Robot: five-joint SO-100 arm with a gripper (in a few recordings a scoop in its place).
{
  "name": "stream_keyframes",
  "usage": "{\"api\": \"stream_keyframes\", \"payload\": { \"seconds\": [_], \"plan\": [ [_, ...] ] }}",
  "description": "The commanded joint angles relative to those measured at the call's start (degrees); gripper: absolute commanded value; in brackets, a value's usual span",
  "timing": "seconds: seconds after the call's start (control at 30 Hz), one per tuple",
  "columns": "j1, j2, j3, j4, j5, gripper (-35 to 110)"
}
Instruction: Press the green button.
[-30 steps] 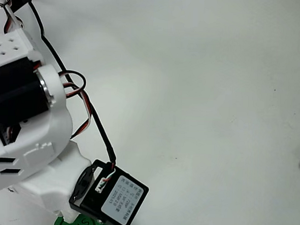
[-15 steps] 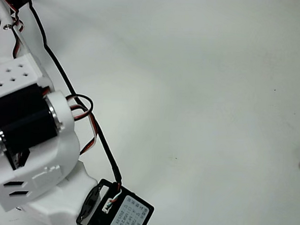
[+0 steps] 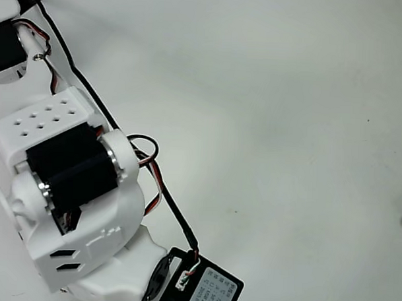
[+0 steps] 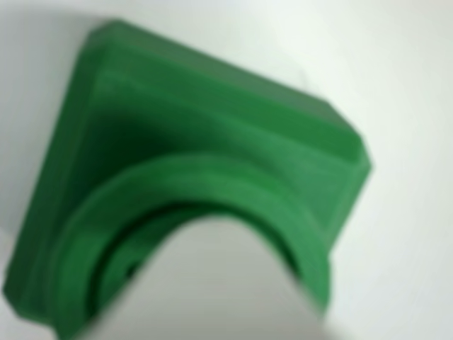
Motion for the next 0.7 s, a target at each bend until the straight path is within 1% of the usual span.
{"api": "stream_keyframes", "payload": {
  "seconds": [0.0, 0.17, 0.37, 0.67],
  "plan": [
    [-0.7, 2.37, 2.81, 0.88, 0.88, 0],
    [-0.79, 15.03, 9.84, 0.97, 3.34, 0],
    [-0.7, 29.0, 15.82, 1.05, 3.08, 0],
    [-1.49, 40.34, 18.19, 1.05, 2.72, 0]
  ]
}}
